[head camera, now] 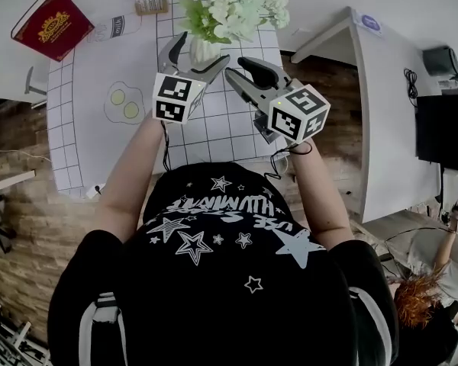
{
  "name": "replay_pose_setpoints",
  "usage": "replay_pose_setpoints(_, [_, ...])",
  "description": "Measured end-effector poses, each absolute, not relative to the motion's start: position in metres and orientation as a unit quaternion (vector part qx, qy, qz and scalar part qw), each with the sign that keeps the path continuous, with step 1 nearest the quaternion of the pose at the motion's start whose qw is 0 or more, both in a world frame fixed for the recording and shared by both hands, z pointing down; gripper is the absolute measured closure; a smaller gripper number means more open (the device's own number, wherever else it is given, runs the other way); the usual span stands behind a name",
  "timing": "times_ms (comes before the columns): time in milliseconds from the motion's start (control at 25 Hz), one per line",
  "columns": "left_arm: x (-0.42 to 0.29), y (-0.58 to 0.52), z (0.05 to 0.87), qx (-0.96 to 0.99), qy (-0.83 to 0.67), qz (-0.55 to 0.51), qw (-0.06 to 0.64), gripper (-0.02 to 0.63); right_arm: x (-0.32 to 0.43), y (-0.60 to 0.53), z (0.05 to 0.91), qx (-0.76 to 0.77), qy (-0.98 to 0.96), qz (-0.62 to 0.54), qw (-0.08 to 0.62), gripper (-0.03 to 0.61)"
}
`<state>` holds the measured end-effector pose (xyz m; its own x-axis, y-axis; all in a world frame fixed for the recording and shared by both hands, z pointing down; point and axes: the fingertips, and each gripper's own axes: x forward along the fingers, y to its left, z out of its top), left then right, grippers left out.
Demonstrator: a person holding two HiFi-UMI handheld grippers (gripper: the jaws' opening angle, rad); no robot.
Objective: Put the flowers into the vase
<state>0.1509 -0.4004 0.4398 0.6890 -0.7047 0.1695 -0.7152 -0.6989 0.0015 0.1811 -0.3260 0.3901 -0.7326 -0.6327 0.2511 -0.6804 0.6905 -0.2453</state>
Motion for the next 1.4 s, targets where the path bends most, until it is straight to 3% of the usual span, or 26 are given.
replay_pose_setpoints(120, [0.141,-0.389,0.441,0.919,-0.383,0.079,0.042,0.135,0.183,-0.316,0.393,0.377,-0.907,0.170,0.079,0.419])
replay_pose_setpoints(480, [0.062,-0.336,0.422,0.923,-0.375,0.062,0.059,0.147,0.163,-0.283,0.387,0.426,-0.881,0.197,0.051,0.420])
replay_pose_setpoints(600, [0.036,-0.314,0.406,0.928,-0.363,0.057,0.053,0.172,0.153,-0.277,0.380,0.442,-0.872,0.207,0.020,0.481])
replay_pose_setpoints(840, [-0.027,-0.276,0.391,0.930,-0.362,0.034,0.059,0.317,0.115,-0.259,0.383,0.464,-0.859,0.218,-0.011,0.541])
replay_pose_setpoints(1040, [-0.053,-0.261,0.401,0.930,-0.359,0.033,0.073,0.379,0.088,-0.236,0.398,0.457,-0.859,0.229,0.000,0.549])
replay_pose_setpoints(1400, [-0.057,-0.239,0.412,0.929,-0.356,0.036,0.097,0.582,0.073,-0.207,0.397,0.460,-0.857,0.234,0.003,0.552])
